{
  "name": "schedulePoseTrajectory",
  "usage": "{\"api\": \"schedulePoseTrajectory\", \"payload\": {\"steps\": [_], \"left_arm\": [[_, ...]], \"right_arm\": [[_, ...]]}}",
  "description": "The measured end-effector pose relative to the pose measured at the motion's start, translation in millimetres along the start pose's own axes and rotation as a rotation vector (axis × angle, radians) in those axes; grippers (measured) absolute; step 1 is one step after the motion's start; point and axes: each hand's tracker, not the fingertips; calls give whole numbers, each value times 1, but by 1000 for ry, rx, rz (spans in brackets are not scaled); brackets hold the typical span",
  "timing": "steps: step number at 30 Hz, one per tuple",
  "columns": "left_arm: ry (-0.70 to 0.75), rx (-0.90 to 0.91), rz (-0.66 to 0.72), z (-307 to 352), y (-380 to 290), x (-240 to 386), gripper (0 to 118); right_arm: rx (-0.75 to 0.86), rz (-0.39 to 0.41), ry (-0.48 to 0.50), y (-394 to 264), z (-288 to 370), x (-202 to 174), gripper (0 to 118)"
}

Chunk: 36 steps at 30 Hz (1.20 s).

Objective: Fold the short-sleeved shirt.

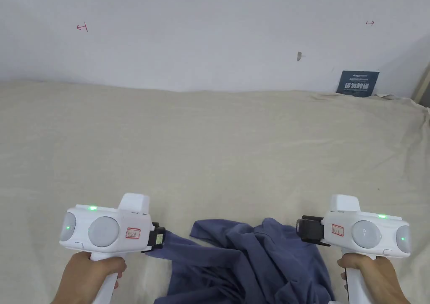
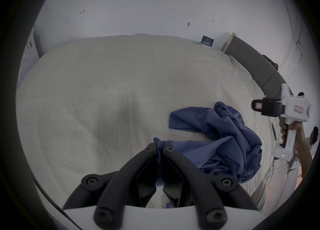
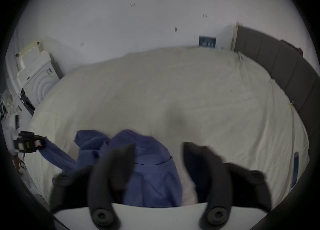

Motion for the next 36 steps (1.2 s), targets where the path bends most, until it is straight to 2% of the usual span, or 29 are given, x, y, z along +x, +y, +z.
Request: {"api": "schedulePoseTrajectory", "payload": {"steps": [1,2,8,9,10,11,12,13,14,19,27,36], "left_arm": [[-2,3,-1,2,0,-1,2],[-4,4,-2,4,0,-2,2],[-9,13,-10,6,1,-5,2],[-11,13,-9,6,1,-5,2],[-11,13,-8,6,1,-5,2],[-10,13,-9,6,0,-6,2],[-8,13,-10,3,0,-4,2],[-6,10,-11,2,0,-4,2],[-6,10,-11,2,-1,-5,2],[4,10,-4,1,-3,-7,2],[25,35,20,11,-3,-4,2],[81,195,43,75,51,-10,2]], "right_arm": [[-25,-16,-7,0,-9,2,89],[-42,-16,-20,0,-15,-1,93],[-134,51,-67,7,-48,-4,89],[-148,51,-69,6,-49,-4,81],[-162,40,-59,3,-49,-3,67],[-175,30,-54,2,-50,-3,38],[-187,27,-47,0,-51,-2,20],[-195,28,-40,-3,-52,-2,12],[-196,29,-36,-9,-40,-12,9],[-125,56,-42,-9,-20,-11,6],[22,100,-48,17,51,-4,6],[216,78,-55,84,151,17,6]]}}
